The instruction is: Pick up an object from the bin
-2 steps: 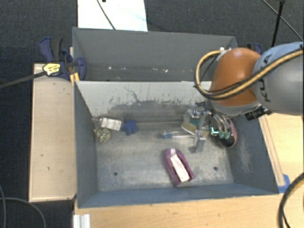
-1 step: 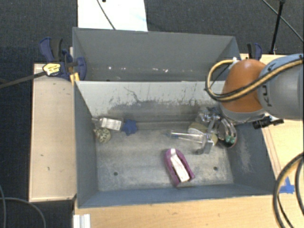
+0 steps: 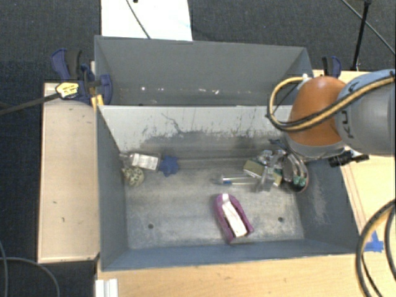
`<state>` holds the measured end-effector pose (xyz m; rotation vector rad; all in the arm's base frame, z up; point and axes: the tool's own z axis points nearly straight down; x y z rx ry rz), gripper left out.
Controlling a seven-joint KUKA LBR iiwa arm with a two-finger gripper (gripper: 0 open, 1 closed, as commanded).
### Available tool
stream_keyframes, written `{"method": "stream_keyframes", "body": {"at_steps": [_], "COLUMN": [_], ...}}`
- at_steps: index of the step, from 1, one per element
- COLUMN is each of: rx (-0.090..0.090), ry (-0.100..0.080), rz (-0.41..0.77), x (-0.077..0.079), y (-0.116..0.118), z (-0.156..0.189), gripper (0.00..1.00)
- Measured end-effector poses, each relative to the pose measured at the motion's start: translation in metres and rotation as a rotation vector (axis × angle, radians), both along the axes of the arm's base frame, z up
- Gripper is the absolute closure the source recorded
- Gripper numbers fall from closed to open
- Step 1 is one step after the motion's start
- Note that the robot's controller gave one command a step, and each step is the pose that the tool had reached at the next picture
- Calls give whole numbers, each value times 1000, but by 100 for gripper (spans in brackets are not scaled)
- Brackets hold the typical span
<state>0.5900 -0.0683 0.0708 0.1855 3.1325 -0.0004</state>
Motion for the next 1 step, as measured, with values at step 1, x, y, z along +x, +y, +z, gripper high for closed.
{"method": "stream_keyframes", "body": {"at_steps": [1], "rx": [-3], "ry": [-10], "rz": [116], "x": [-23], "y": [-1], "z": [284], "gripper": [100]}}
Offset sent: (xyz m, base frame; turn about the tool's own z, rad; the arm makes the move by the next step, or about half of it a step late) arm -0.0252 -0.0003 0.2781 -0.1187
